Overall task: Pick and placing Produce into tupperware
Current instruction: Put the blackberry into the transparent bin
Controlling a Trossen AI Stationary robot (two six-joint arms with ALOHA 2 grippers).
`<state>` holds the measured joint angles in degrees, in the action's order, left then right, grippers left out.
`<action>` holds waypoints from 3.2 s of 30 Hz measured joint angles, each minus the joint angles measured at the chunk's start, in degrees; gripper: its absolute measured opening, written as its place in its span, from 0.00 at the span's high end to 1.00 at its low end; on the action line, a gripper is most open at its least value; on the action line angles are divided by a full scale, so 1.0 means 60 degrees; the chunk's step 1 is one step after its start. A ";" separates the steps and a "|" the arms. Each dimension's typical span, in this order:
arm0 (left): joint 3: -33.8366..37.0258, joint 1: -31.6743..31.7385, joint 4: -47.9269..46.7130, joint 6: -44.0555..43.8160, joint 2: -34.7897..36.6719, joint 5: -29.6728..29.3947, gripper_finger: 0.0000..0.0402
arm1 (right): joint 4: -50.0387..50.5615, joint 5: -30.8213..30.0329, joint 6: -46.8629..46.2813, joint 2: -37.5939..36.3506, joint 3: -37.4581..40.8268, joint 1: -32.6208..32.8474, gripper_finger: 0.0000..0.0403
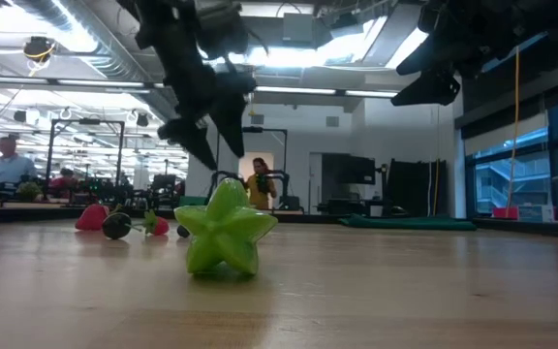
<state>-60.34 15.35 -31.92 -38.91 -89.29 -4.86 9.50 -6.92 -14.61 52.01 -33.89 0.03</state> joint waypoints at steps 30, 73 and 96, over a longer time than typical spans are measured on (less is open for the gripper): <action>0.0007 0.0037 0.0499 -0.0748 -0.2282 -0.0310 0.28 | -0.0131 0.0000 -0.0047 0.0000 0.0000 0.0000 0.06; 0.0000 0.0129 0.0505 -0.1280 -0.2814 -0.0303 0.53 | -0.0124 0.0000 0.0011 -0.0004 0.0000 -0.0004 0.06; -0.0412 0.0187 0.0250 -0.1138 -0.2883 -0.0093 0.63 | -0.0120 -0.0003 -0.0007 -0.0004 0.0000 -0.0001 0.06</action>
<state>-62.81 16.47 -30.42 -45.74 -106.59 -5.42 8.78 -6.93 -14.66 51.99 -33.89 0.03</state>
